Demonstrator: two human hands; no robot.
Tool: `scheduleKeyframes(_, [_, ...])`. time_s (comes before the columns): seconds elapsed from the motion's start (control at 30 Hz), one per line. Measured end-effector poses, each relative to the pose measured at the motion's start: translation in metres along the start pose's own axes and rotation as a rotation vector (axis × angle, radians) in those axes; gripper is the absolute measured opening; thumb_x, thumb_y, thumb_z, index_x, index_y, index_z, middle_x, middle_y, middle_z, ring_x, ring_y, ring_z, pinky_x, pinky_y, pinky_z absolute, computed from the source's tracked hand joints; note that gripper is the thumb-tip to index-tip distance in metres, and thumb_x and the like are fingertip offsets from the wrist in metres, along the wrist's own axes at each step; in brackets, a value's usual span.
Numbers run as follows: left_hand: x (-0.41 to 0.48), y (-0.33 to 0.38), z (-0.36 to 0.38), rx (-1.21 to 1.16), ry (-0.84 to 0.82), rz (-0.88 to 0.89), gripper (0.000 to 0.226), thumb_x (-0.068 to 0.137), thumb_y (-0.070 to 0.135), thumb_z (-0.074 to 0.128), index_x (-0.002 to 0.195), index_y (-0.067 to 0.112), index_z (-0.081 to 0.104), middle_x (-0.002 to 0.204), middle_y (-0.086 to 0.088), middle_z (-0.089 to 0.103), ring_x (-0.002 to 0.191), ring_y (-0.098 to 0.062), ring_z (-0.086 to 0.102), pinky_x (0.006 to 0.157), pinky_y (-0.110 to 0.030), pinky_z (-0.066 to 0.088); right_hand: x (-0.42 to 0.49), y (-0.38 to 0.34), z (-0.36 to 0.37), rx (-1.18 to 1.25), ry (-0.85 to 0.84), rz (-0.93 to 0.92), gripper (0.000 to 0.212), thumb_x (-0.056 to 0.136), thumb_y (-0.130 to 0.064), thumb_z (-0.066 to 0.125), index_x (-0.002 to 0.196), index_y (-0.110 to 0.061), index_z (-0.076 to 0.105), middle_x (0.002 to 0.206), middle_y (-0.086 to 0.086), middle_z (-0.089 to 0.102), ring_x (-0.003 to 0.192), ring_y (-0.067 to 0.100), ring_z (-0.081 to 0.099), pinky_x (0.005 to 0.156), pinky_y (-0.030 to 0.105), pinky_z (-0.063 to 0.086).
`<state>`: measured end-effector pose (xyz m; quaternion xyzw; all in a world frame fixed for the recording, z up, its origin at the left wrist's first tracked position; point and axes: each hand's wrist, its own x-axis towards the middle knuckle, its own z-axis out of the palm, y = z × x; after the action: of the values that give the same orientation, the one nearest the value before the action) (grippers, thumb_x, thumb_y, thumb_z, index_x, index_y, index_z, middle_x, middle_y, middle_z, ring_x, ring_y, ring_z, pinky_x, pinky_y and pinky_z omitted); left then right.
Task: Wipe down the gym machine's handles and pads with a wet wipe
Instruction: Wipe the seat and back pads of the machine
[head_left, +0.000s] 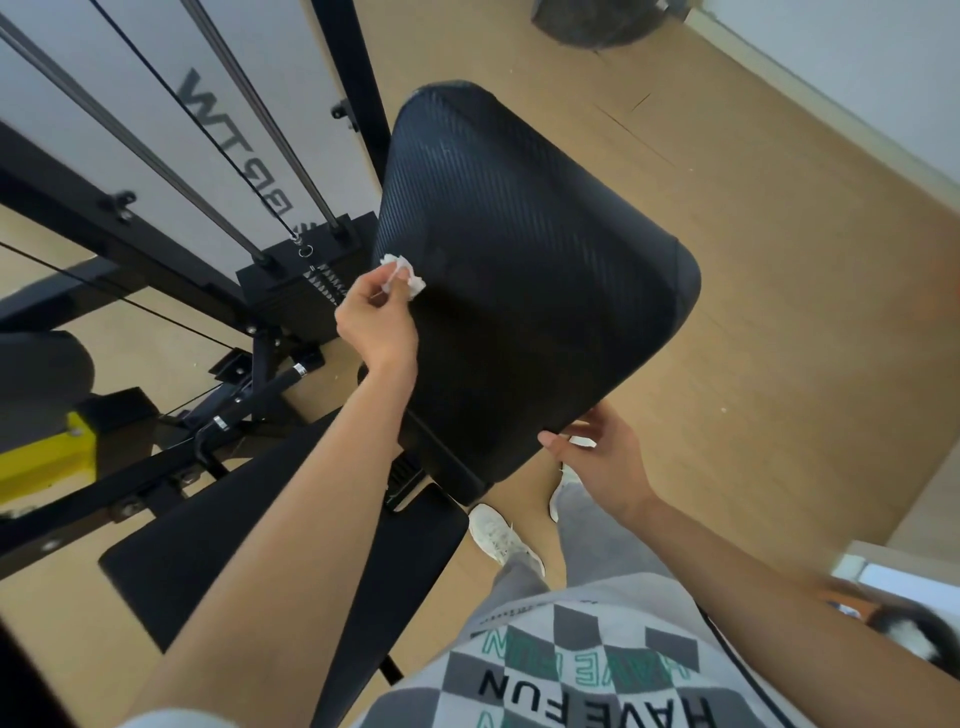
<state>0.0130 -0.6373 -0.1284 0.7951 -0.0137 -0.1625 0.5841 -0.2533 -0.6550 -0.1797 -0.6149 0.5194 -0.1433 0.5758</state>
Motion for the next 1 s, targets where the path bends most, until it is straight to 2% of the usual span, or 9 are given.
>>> scheduleKeyframes(0.13, [-0.047, -0.014, 0.004, -0.024, -0.119, 0.071, 0.010, 0.092, 0.020, 0.076, 0.102, 0.020, 0.078, 0.096, 0.007, 0.076, 0.091, -0.001, 0.071, 0.091, -0.026, 0.058, 0.000, 0.001, 0.000, 0.006, 0.000, 0.000, 0.049, 0.084, -0.032, 0.082, 0.128, -0.026, 0.061, 0.111, -0.019, 0.070, 0.096, 0.001, 0.068, 0.070, 0.010, 0.055])
scheduleKeyframes(0.23, [-0.095, -0.021, 0.000, 0.031, -0.269, 0.229, 0.013, 0.091, 0.019, 0.077, 0.100, 0.029, 0.074, 0.097, 0.005, 0.074, 0.091, -0.008, 0.071, 0.081, -0.021, 0.056, 0.001, 0.002, 0.000, 0.011, -0.016, -0.001, 0.051, 0.083, -0.031, 0.083, 0.129, -0.028, 0.060, 0.113, -0.020, 0.069, 0.098, 0.005, 0.069, 0.074, 0.013, 0.057])
scheduleKeyframes(0.33, [-0.089, -0.013, 0.004, 0.055, -0.277, 0.328, 0.011, 0.092, 0.020, 0.076, 0.101, 0.026, 0.074, 0.097, 0.006, 0.072, 0.091, -0.008, 0.069, 0.079, -0.019, 0.054, 0.002, 0.002, -0.001, -0.006, -0.022, -0.001, 0.054, 0.083, -0.033, 0.083, 0.131, -0.028, 0.060, 0.113, -0.022, 0.069, 0.098, 0.003, 0.069, 0.079, 0.018, 0.059])
scheduleKeyframes(0.5, [-0.005, 0.015, 0.014, 0.037, -0.079, 0.202, 0.016, 0.093, 0.028, 0.074, 0.108, 0.024, 0.076, 0.103, 0.010, 0.076, 0.097, -0.001, 0.070, 0.094, -0.027, 0.056, 0.003, 0.003, -0.001, -0.030, -0.024, -0.007, 0.055, 0.083, -0.035, 0.082, 0.132, -0.026, 0.059, 0.114, -0.019, 0.069, 0.097, 0.006, 0.070, 0.083, 0.022, 0.060])
scheduleKeyframes(0.67, [0.031, -0.001, 0.002, 0.135, -0.008, 0.118, 0.023, 0.097, 0.028, 0.069, 0.119, 0.024, 0.074, 0.110, 0.012, 0.070, 0.098, 0.001, 0.066, 0.092, -0.021, 0.053, 0.004, 0.003, -0.002, -0.026, -0.027, -0.015, 0.057, 0.082, -0.038, 0.083, 0.132, -0.028, 0.059, 0.113, -0.020, 0.069, 0.098, 0.006, 0.070, 0.084, 0.025, 0.060])
scheduleKeyframes(0.8, [-0.003, -0.051, -0.014, 0.134, -0.003, -0.083, 0.018, 0.095, 0.028, 0.071, 0.113, 0.026, 0.074, 0.106, 0.014, 0.070, 0.101, -0.001, 0.066, 0.102, -0.032, 0.053, 0.003, 0.003, -0.003, -0.019, -0.018, -0.028, 0.058, 0.082, -0.038, 0.083, 0.133, -0.029, 0.058, 0.112, -0.023, 0.069, 0.098, 0.003, 0.069, 0.079, 0.020, 0.060])
scheduleKeyframes(0.87, [-0.038, -0.073, -0.019, 0.138, -0.021, -0.130, 0.014, 0.094, 0.027, 0.073, 0.107, 0.022, 0.076, 0.100, 0.010, 0.072, 0.098, -0.005, 0.068, 0.101, -0.038, 0.055, 0.003, 0.003, -0.003, -0.029, -0.008, -0.033, 0.057, 0.082, -0.038, 0.084, 0.133, -0.029, 0.059, 0.111, -0.023, 0.069, 0.097, 0.002, 0.069, 0.076, 0.017, 0.058])
scheduleKeyframes(0.93, [-0.080, -0.088, -0.019, 0.147, -0.103, -0.143, 0.011, 0.094, 0.025, 0.073, 0.104, 0.021, 0.075, 0.099, 0.007, 0.074, 0.096, -0.006, 0.070, 0.096, -0.034, 0.057, 0.003, 0.003, -0.003, -0.043, -0.008, -0.033, 0.056, 0.081, -0.037, 0.084, 0.131, -0.028, 0.060, 0.111, -0.022, 0.069, 0.097, 0.001, 0.068, 0.075, 0.016, 0.058])
scheduleKeyframes(1.0, [-0.116, -0.093, -0.019, 0.122, -0.208, -0.151, 0.010, 0.093, 0.023, 0.074, 0.103, 0.021, 0.075, 0.099, 0.006, 0.075, 0.095, -0.005, 0.071, 0.088, -0.025, 0.058, 0.004, 0.003, -0.003, -0.052, -0.011, -0.036, 0.054, 0.080, -0.037, 0.085, 0.127, -0.028, 0.062, 0.111, -0.020, 0.070, 0.098, 0.001, 0.069, 0.077, 0.017, 0.058])
